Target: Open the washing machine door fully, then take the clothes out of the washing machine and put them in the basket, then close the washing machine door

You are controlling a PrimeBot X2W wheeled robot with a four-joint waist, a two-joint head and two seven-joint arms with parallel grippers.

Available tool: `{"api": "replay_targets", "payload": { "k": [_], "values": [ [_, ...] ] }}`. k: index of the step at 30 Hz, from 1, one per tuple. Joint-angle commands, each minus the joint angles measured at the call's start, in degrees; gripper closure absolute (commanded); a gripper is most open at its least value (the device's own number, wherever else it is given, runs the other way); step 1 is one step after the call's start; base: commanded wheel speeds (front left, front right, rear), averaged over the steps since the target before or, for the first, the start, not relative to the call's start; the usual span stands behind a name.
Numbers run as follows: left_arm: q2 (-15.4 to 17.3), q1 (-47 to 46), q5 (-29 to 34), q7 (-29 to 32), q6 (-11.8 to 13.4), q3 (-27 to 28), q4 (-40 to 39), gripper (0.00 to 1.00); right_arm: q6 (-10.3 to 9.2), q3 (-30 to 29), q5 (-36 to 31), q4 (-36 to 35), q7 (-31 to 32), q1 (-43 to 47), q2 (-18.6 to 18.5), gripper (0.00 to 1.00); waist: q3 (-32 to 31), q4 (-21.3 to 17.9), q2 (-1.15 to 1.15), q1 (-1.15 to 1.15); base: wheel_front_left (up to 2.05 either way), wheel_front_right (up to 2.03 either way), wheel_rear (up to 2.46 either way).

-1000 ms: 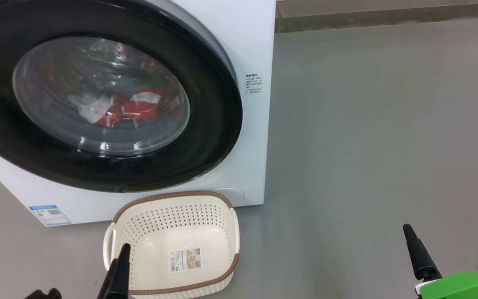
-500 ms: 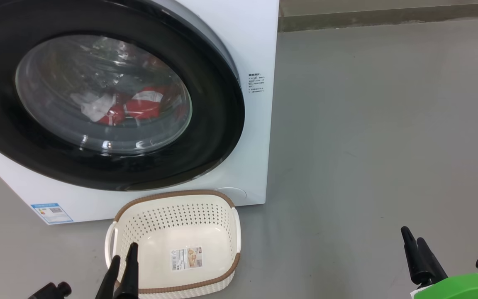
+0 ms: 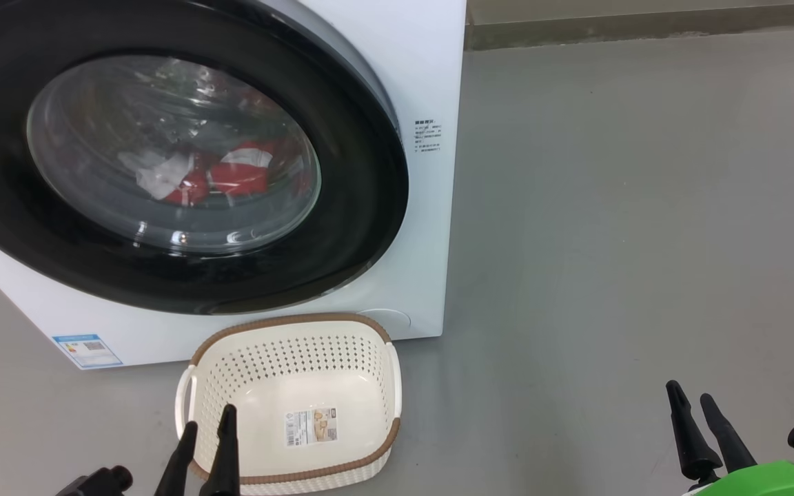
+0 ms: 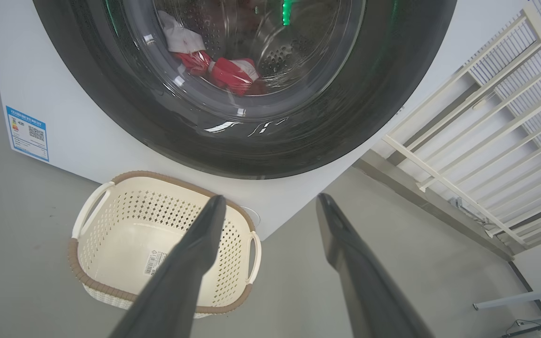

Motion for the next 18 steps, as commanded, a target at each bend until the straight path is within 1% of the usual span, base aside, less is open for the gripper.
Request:
{"api": "replay_targets", "payload": {
  "k": [1,13,18],
  "values": [
    [0.9,-0.9,2.4,-1.0,0.4,0.6,-2.0,0.0,0.33,1.0,-2.3,-1.9,-1.0,-0.4,-1.5,0.0,0.1,0.1,0.0,0.0,0.0,0.0,0.0],
    [1.0,-0.5,10.5,-3.1,1.3,-0.3,-2.7,0.0,0.38,1.6,-9.8,-2.6,-3.1,0.6,-2.5,0.0,0.1,0.3,0.0,0.0,0.0,0.0,0.0],
    [1.1,-0.2,13.0,-3.7,1.6,-0.5,-2.7,0.0,0.39,1.9,-12.2,-2.7,-3.7,0.9,-2.7,0.0,0.1,0.4,0.0,0.0,0.0,0.0,0.0]
  ]
}}
